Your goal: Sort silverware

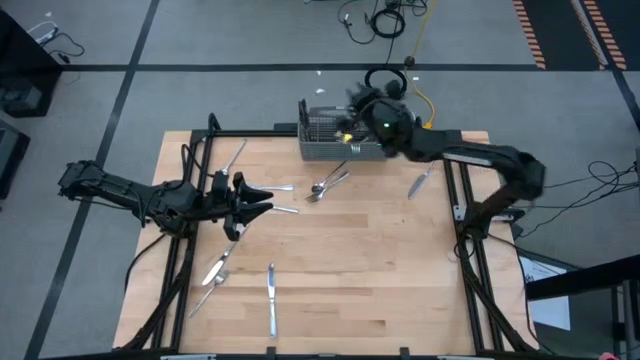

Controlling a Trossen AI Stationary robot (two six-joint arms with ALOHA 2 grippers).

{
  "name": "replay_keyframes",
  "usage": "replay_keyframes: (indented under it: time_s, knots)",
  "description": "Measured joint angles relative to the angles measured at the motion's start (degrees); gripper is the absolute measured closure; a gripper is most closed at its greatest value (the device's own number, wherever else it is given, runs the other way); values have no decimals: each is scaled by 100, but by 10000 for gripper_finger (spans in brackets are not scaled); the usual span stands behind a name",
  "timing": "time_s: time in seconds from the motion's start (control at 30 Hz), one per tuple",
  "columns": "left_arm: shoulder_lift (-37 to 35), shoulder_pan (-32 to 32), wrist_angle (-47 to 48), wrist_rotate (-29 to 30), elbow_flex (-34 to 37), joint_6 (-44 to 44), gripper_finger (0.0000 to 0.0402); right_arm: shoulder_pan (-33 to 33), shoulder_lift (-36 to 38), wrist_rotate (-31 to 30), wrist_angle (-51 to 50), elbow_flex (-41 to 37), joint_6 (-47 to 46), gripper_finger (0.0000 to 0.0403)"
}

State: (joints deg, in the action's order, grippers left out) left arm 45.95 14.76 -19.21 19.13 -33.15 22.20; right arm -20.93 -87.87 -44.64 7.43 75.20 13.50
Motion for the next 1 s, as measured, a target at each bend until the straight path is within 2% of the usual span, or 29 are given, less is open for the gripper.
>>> replay_keyframes:
  time_s: [0.1,0.2,0.27,0.33,0.43,0.57,0.73,0.87,1.0]
  knots:
    - [0,0,1,3,0,167,237,28,671,-864,-2398,0,-888,302]
    - [0,0,1,3,0,295,237,-115,1093,-962,-5045,-3,-2930,337]
    - [0,0,2,3,0,296,237,-174,1193,-1018,-6173,-204,-4126,377]
    - [0,0,4,47,0,295,237,-201,1250,-1092,-6670,-635,-4892,394]
    - [0,0,11,113,0,300,237,-314,1289,-667,-6416,-1441,-5663,401]
    - [0,0,18,136,0,464,237,-391,1258,-113,-5468,-2736,-6629,402]
    - [0,-2,59,197,0,747,237,-586,1261,158,-4694,-3929,-7855,403]
    - [0,0,70,267,0,747,237,-764,1261,310,-3875,-4453,-7962,403]
    - [0,-7,81,352,0,747,237,-1044,1263,426,-3587,-4686,-7898,403]
